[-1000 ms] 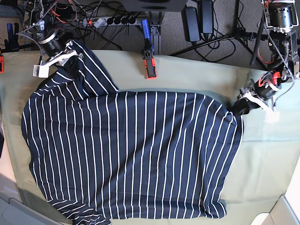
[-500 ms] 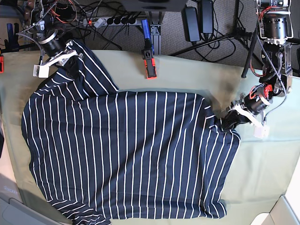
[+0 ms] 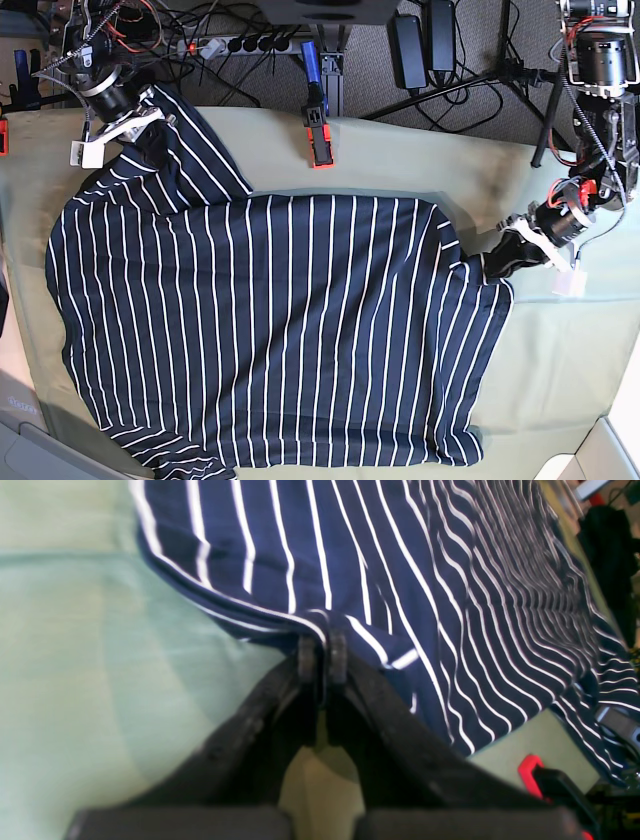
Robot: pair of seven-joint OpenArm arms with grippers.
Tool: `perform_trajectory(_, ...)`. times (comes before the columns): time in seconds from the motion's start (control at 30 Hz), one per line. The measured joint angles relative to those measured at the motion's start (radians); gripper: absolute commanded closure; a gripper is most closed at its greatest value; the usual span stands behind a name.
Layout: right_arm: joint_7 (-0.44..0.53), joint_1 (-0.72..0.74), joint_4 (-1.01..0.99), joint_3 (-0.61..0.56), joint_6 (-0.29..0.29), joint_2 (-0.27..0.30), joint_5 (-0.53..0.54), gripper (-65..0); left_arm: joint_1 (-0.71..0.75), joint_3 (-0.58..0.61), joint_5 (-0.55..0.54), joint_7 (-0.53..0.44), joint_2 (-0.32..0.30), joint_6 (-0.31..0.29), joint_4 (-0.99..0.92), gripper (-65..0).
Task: Fold the T-shirt properly
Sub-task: 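Lift the shirt with both grippers and drag it across the cloth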
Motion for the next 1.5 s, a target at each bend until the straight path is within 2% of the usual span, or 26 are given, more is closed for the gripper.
perform_trajectory(0.07, -0.097, -0.001, 0.03, 0.03, 0.001, 0.0, 0.048, 0.0, 0.0, -0.002, -0.042, 0.04, -0.026, 0.0, 0.0, 0.0)
perform_trajectory(0.17, -0.166, -0.039, 0.1, 0.1, 0.006, -0.003, 0.091, 0.0, 0.008, -0.004, -0.105, 0.097, -0.065, 0.0, 0.0, 0.0)
perform_trajectory(0.37, -0.201, -0.134, 0.274, 0.235, 0.018, -0.001, 0.156, 0.0, 0.008, -0.037, -0.235, 0.184, -0.117, 0.0, 0.003, 0.0)
perform_trajectory(0.47, -0.208, -0.159, 0.34, 0.264, 0.018, -0.001, 0.172, 0.0, 0.008, -0.085, -0.286, 0.24, -0.116, -0.001, 0.003, 0.0)
perform_trajectory(0.53, -0.21, -0.158, 0.376, 0.298, 0.018, 0.005, 0.178, 0.0, 0.008, -0.122, -0.319, 0.243, -0.117, -0.001, 0.003, 0.0)
perform_trajectory(0.8, -0.198, -0.121, 0.418, 0.337, 0.018, 0.127, 0.145, 0.0, -0.052, -0.153, -0.326, 0.238, -0.127, -0.002, 0.003, 0.0)
perform_trajectory(1.07, -0.17, 0.004, 0.389, 0.309, 0.019, 0.223, 0.089, 0.0, -0.124, -0.112, -0.177, 0.139, -0.122, -0.007, 0.003, 0.0)
perform_trajectory(1.27, -0.159, 0.148, 0.259, 0.174, 0.021, 0.298, 0.002, 0.0, -0.201, 0.026, 0.032, 0.024, -0.09, -0.012, -0.002, 0.0)
perform_trajectory(1.5, -0.158, 0.345, 0.071, 0.069, 0.021, 0.343, -0.039, 0.0, -0.351, 0.082, 0.102, -0.023, -0.046, -0.022, -0.185, 0.0)
